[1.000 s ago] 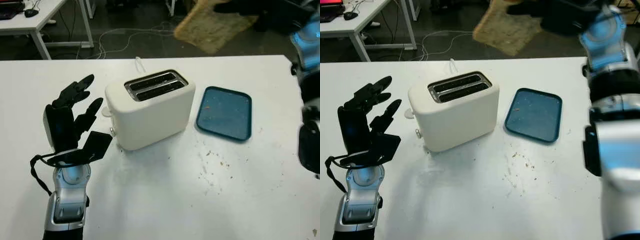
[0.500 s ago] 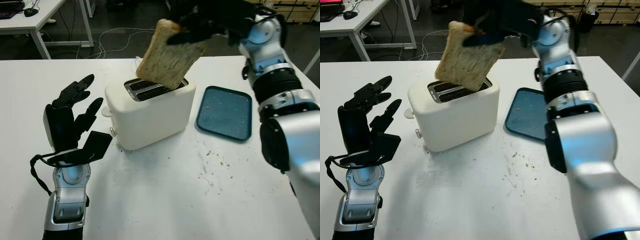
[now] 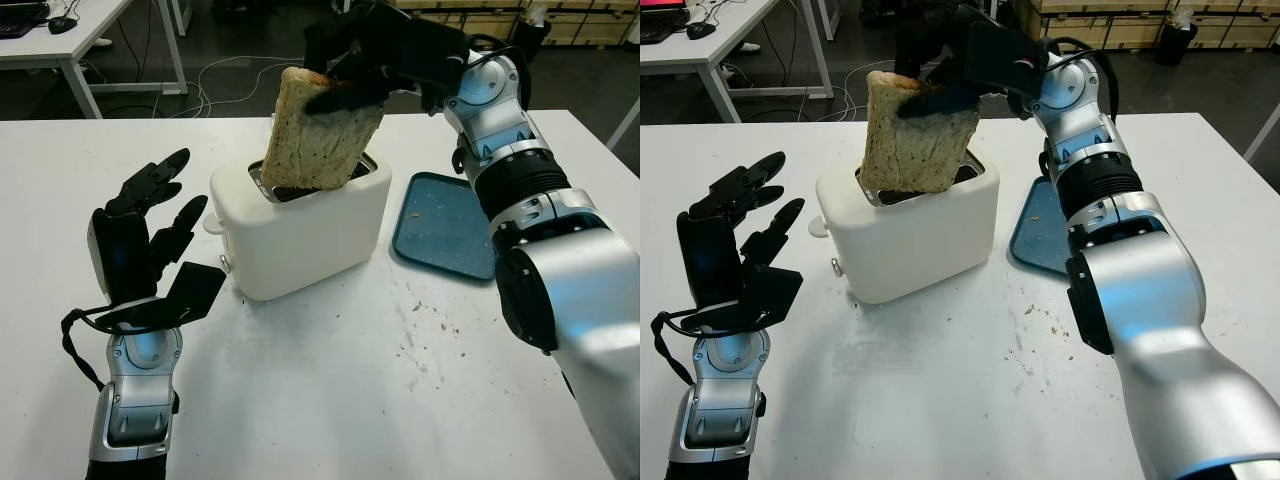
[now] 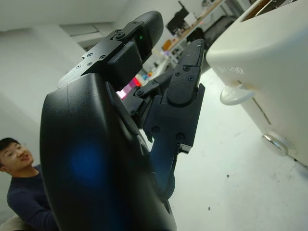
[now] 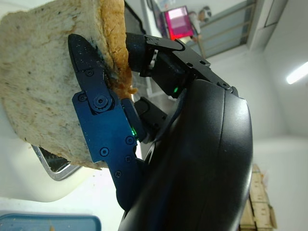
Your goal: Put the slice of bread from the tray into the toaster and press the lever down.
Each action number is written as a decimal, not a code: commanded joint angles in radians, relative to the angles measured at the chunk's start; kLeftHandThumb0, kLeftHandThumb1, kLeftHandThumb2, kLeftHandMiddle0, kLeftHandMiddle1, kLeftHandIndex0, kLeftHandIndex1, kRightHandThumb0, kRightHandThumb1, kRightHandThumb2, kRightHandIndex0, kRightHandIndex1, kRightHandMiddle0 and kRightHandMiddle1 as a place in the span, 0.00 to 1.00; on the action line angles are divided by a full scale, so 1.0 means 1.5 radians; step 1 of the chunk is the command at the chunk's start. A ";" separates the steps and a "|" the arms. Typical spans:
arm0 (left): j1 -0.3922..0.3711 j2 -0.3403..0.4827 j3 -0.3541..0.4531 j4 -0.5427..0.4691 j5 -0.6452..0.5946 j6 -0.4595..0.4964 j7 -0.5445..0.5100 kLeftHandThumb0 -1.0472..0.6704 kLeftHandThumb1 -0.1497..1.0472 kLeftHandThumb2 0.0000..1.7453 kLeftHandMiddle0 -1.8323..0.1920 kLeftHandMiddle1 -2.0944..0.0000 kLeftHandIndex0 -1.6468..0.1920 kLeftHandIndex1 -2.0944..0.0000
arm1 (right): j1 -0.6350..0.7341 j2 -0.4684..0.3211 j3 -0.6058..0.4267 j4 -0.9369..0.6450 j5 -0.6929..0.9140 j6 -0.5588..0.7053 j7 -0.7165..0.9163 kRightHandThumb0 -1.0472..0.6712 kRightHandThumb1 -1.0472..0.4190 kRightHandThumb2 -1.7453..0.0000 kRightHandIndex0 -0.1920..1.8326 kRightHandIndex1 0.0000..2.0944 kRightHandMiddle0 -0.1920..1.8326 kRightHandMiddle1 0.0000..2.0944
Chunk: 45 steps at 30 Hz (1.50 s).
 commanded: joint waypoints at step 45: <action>0.002 0.000 -0.005 0.002 0.001 -0.002 0.000 0.46 0.87 0.00 0.54 0.73 0.42 1.00 | -0.029 0.004 -0.032 0.065 -0.028 0.002 -0.094 0.32 0.09 0.85 0.69 0.83 0.61 0.83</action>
